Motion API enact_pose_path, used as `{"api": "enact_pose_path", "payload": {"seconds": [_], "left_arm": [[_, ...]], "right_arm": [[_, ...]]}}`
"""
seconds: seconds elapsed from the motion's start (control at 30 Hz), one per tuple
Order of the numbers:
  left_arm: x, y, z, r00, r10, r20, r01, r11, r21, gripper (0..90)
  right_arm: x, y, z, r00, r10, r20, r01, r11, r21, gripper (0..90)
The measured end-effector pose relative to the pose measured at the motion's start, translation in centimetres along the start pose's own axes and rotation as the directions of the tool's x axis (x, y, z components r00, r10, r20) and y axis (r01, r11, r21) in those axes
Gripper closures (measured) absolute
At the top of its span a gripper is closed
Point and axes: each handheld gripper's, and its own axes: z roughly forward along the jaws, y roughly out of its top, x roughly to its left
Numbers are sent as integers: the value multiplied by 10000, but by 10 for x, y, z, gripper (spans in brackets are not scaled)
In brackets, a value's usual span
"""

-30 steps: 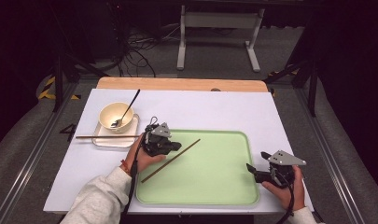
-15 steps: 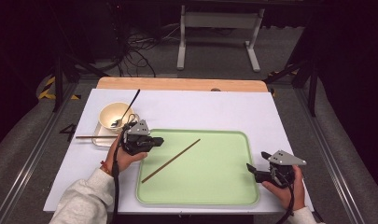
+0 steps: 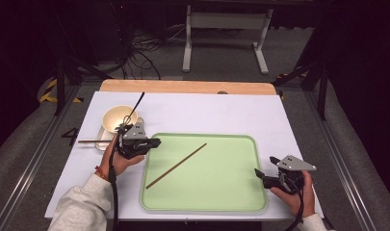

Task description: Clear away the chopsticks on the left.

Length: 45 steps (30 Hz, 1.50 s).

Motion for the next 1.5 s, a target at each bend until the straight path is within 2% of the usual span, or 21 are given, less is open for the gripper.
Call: {"api": "enact_pose_path", "payload": {"seconds": [0.1, 0.27, 0.4, 0.63, 0.87, 1.03, 1.2, 1.5], "left_arm": [[4, -3, -2, 9999, -48, -102, 48, 10000, -44, 840], [13, -9, -4, 9993, -67, -355, 73, 9998, 191, 823], [20, -16, -4, 9973, -124, -728, 160, 9987, 486, 796], [28, -24, 0, 9955, -143, -933, 224, 9961, 859, 780], [34, -27, 10, 9953, -30, -965, 143, 9930, 1174, 762], [35, -26, 15, 9935, 197, -1121, -35, 9898, 1427, 741], [37, -27, 18, 9909, 321, -1308, -107, 9869, 1609, 684], [40, -30, 21, 9926, 161, -1205, 52, 9845, 1751, 686]], "right_arm": [[0, 0, 0, 10000, 11, -22, -11, 10000, -5, 258], [0, 0, 1, 10000, 8, -24, -8, 10000, 20, 258], [0, -1, 1, 10000, -18, -31, 18, 10000, 53, 257], [0, -1, 1, 10000, -18, -50, 19, 10000, 57, 257], [0, -1, 2, 10000, -20, -47, 21, 10000, 79, 256], [1, -1, 2, 10000, -40, -61, 41, 9999, 107, 255], [0, -1, 2, 10000, -36, -61, 37, 9999, 114, 255], [0, -1, 3, 10000, -51, -64, 52, 9998, 181, 255]]}}
